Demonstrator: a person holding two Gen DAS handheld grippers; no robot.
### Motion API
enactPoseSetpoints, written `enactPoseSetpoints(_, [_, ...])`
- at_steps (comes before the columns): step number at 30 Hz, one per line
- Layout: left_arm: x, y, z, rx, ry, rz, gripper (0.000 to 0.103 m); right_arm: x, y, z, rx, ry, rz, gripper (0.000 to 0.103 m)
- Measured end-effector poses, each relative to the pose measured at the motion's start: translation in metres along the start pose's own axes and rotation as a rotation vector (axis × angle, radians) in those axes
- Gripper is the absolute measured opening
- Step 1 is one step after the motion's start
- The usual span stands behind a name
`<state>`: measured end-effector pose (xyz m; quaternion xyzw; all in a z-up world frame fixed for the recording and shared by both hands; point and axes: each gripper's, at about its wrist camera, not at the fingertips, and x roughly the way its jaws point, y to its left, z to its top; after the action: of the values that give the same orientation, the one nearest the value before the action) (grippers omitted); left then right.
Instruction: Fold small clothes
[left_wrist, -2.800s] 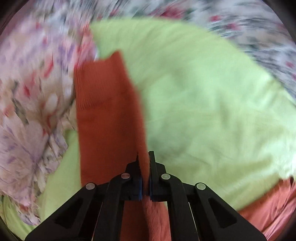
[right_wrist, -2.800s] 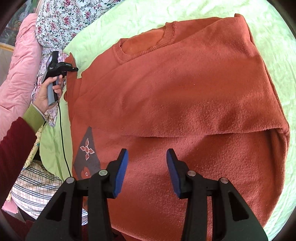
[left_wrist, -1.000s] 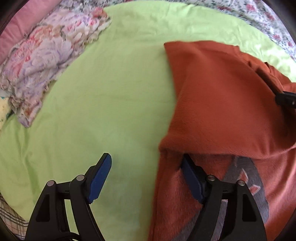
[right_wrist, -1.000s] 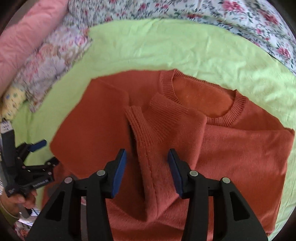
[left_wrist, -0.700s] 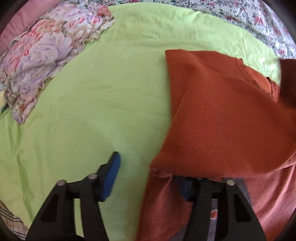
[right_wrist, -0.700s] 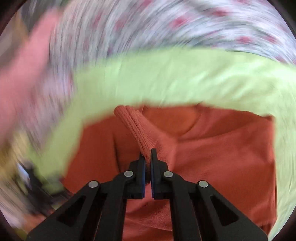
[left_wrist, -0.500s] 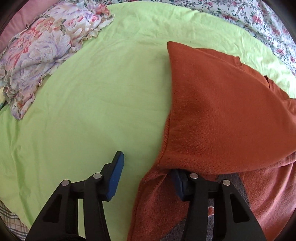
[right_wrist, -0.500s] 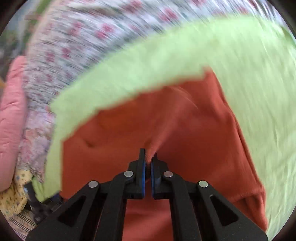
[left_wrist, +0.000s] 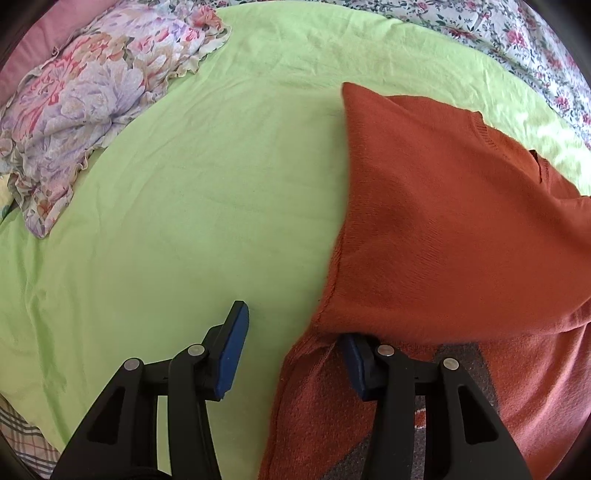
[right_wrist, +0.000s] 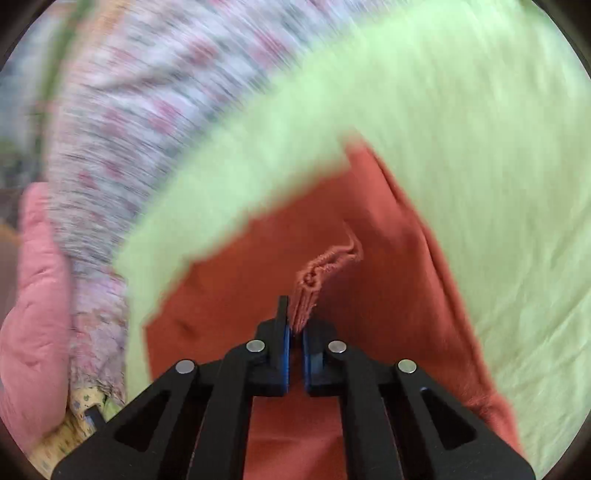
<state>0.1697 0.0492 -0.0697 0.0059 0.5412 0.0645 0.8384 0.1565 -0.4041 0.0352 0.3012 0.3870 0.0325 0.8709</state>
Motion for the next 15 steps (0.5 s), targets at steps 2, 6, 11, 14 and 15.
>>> enactPoseSetpoints(2, [0.000,-0.001,-0.001,-0.002,0.002,-0.005,0.049,-0.025,0.010,0.002,-0.079,-0.087,0.005,0.006])
enactPoseSetpoints(6, [0.003,-0.001,0.000,-0.007,0.006,0.004,0.049,0.001,-0.018,-0.014,-0.079,0.048,-0.148,0.006])
enactPoseSetpoints(11, [0.005,0.011,0.004,-0.042,0.024,-0.042,0.050,0.010,-0.037,-0.031,-0.058,0.094,-0.191,0.006])
enactPoseSetpoints(14, [0.007,0.017,0.004,-0.061,0.036,-0.063,0.051,0.010,-0.039,-0.029,-0.059,0.105,-0.197,0.006])
enactPoseSetpoints(15, [0.008,0.020,0.005,-0.071,0.045,-0.075,0.051,0.017,-0.041,-0.029,-0.042,0.139,-0.198,0.007])
